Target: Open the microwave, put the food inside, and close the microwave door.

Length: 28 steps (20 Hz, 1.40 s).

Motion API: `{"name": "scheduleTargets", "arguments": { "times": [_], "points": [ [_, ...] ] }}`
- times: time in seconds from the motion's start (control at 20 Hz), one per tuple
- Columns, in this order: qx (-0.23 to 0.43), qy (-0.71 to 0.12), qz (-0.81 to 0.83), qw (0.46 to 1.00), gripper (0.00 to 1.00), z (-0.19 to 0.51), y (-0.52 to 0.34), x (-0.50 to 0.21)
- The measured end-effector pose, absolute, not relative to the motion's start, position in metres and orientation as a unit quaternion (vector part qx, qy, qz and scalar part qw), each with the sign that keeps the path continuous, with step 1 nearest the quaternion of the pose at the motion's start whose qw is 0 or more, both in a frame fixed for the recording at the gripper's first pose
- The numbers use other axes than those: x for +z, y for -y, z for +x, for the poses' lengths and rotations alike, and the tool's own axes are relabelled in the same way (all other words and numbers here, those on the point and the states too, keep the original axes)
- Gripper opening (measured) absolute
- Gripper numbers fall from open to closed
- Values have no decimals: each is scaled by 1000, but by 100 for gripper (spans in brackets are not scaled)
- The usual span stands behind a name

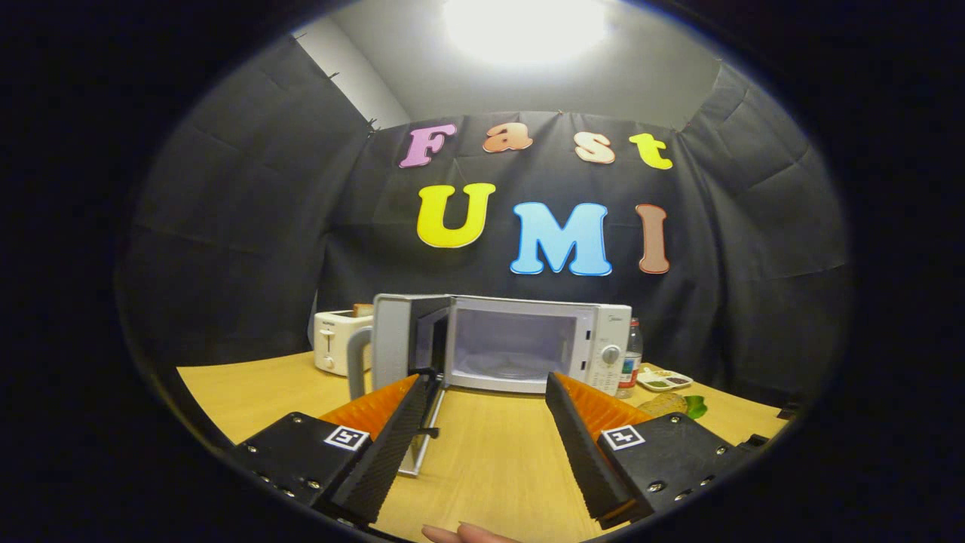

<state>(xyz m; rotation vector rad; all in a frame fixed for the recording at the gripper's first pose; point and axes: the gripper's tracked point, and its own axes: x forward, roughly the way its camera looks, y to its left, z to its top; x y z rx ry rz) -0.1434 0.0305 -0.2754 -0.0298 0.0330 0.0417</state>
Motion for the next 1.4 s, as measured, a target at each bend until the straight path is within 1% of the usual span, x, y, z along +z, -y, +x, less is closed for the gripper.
{"name": "scheduleTargets", "arguments": {
  "times": [0.2,0.45,0.65,0.95,1.05,1.15,1.2,1.25,1.3,1.4],
  "points": [
    [-35,-33,-38,998,96,-142,33,-303],
    [-100,-71,-11,992,97,-142,113,-337],
    [-142,-86,-1,986,96,-143,157,-352],
    [-128,-115,81,982,97,-129,168,-379],
    [-108,-136,124,977,97,-119,163,-388],
    [-92,-148,180,968,100,-109,160,-392],
    [-86,-155,205,963,98,-105,158,-393],
    [-82,-165,227,956,88,-100,159,-398],
    [-73,-175,247,950,69,-96,156,-401],
    [-52,-180,275,943,52,-93,152,-398]
  ]
}}
